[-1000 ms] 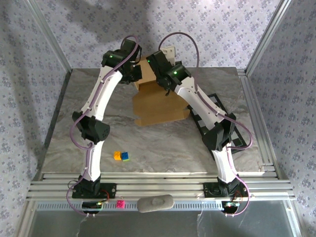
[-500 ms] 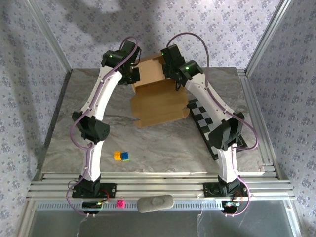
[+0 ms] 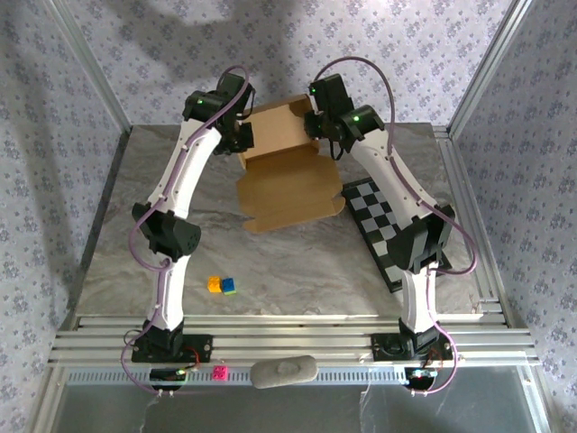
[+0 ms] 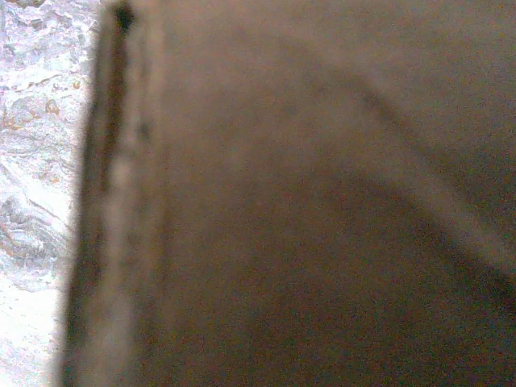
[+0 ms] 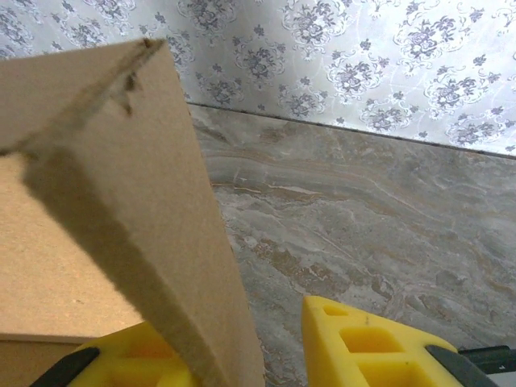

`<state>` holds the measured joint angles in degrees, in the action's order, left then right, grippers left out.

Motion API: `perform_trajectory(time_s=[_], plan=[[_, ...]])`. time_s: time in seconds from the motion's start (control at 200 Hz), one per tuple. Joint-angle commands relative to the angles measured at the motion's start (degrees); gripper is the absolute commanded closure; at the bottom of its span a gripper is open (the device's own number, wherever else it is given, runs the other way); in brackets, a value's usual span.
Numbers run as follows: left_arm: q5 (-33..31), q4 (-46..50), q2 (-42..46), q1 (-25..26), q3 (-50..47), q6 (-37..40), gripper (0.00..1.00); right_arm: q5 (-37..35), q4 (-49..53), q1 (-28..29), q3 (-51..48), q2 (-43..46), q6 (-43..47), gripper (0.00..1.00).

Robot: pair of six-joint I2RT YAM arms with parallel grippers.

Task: Fold the paper box

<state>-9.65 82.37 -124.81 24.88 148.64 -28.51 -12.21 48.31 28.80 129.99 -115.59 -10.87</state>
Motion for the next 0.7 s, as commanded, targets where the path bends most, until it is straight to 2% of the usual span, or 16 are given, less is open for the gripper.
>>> perform_trajectory(time_s=[0.0,0.235,0.495,0.615,0.695], plan=[[-1.69,6.33,-1.48,-1.13,1.17,1.86,1.00,-0.28,-2.98,-1.42,1.48,2.82,1.01,0.67],[-1.61,6.42,-1.58,-1.34,1.37,1.62,1.00,0.10,-4.07,-0.65,1.22,3.61,2.14,0.61],[-0.03,6.01,-1.49,-1.53,1.50,1.53,1.00,1.69,-4.31,-0.88,-1.12,3.10,1.95,0.63],[1.57,5.87,-1.56,-1.92,1.48,1.22,1.00,4.78,-6.37,-0.65,-4.43,4.59,1.00,0.63],[3.08,5.71,-1.57,-2.37,1.49,1.35,1.00,11.80,-13.17,-2.14,-12.17,8.90,-0.28,0.61]])
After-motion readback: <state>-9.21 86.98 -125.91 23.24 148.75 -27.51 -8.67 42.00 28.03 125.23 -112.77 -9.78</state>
